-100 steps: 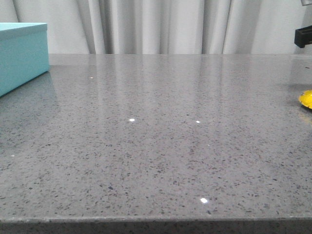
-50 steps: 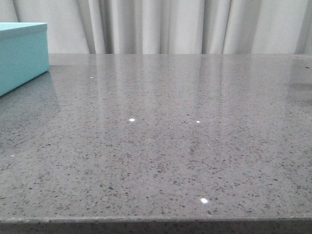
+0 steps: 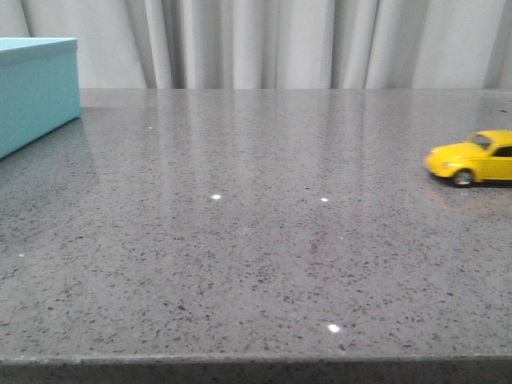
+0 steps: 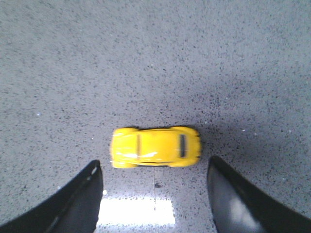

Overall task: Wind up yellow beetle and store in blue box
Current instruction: 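Open the right gripper, releasing the beetle to roll toward the blue box, then lower the left gripper onto the beetle and grasp it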

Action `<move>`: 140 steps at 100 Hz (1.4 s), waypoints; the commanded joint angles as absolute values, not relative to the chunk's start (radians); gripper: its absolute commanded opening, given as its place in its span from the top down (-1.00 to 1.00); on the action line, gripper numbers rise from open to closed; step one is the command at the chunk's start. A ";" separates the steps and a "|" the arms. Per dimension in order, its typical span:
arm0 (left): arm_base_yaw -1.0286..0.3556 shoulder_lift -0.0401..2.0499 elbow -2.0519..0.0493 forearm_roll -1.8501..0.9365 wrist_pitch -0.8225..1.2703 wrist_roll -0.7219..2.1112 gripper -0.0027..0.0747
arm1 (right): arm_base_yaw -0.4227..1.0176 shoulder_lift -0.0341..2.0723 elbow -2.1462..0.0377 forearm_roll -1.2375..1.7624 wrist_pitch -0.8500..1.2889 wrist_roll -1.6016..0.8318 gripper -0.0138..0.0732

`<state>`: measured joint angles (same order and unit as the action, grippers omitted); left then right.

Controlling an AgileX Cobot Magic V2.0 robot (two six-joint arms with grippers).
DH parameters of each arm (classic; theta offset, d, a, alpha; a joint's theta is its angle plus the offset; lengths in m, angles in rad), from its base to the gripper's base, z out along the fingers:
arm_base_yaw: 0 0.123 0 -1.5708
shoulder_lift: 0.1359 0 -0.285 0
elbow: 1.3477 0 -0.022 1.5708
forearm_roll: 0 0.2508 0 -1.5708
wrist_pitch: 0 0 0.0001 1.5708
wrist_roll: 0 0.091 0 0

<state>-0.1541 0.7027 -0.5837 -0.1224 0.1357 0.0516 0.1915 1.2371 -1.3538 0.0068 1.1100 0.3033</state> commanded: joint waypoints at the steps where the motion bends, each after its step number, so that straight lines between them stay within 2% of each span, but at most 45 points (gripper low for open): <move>1: -0.160 0.705 -0.620 -0.125 0.061 0.045 -0.10 | 0.198 1.178 -1.375 0.007 1.080 0.291 -0.39; 66: -0.160 0.707 -0.620 -0.125 0.065 0.045 -0.10 | 0.203 1.137 -1.375 0.023 1.071 0.291 -0.39; 97: -0.169 0.737 -0.646 -0.125 0.157 0.059 -0.04 | 0.203 1.097 -1.371 0.023 0.995 0.287 -0.39; 118: -0.262 0.830 -0.760 -0.125 0.260 0.235 -0.04 | 0.203 0.960 -1.280 0.023 0.918 0.273 -0.39; 140: -0.398 0.976 -0.901 -0.125 0.423 0.574 -0.05 | 0.203 0.853 -1.216 0.105 0.923 0.273 -0.39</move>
